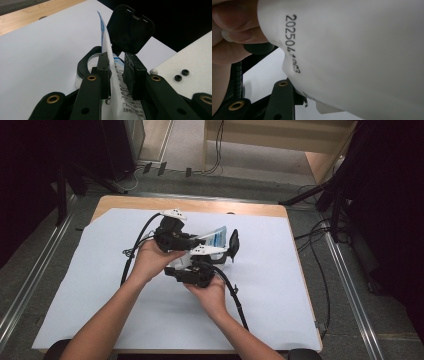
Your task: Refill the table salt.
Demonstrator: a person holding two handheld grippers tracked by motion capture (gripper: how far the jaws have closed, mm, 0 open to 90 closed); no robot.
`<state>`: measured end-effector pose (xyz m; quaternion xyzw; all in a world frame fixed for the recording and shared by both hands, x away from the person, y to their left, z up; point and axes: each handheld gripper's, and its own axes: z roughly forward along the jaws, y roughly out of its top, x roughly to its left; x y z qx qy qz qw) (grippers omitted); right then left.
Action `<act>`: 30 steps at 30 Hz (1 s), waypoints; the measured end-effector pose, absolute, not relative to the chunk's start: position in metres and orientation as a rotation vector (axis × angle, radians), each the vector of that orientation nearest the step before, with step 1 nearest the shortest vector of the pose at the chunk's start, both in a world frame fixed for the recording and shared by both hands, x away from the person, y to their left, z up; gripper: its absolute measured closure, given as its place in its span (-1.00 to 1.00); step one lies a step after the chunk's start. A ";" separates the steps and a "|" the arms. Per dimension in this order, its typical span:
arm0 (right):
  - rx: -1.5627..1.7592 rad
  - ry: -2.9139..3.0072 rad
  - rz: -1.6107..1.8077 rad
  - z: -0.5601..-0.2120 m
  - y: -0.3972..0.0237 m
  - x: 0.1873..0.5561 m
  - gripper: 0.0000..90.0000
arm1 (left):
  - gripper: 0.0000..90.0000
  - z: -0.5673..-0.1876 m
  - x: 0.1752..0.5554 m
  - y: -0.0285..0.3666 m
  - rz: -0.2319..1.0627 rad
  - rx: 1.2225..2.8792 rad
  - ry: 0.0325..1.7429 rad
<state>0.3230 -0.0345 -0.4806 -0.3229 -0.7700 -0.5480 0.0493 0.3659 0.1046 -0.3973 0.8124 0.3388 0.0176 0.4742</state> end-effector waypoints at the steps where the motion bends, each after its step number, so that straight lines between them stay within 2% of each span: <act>1: -0.983 -2.345 -1.669 -0.481 -0.035 0.323 0.27 | 0.68 -0.397 0.366 0.105 0.039 1.985 0.830; 30: -0.984 -2.349 -1.672 -0.480 -0.036 0.324 0.27 | 0.66 -0.397 0.367 0.106 0.028 1.971 0.830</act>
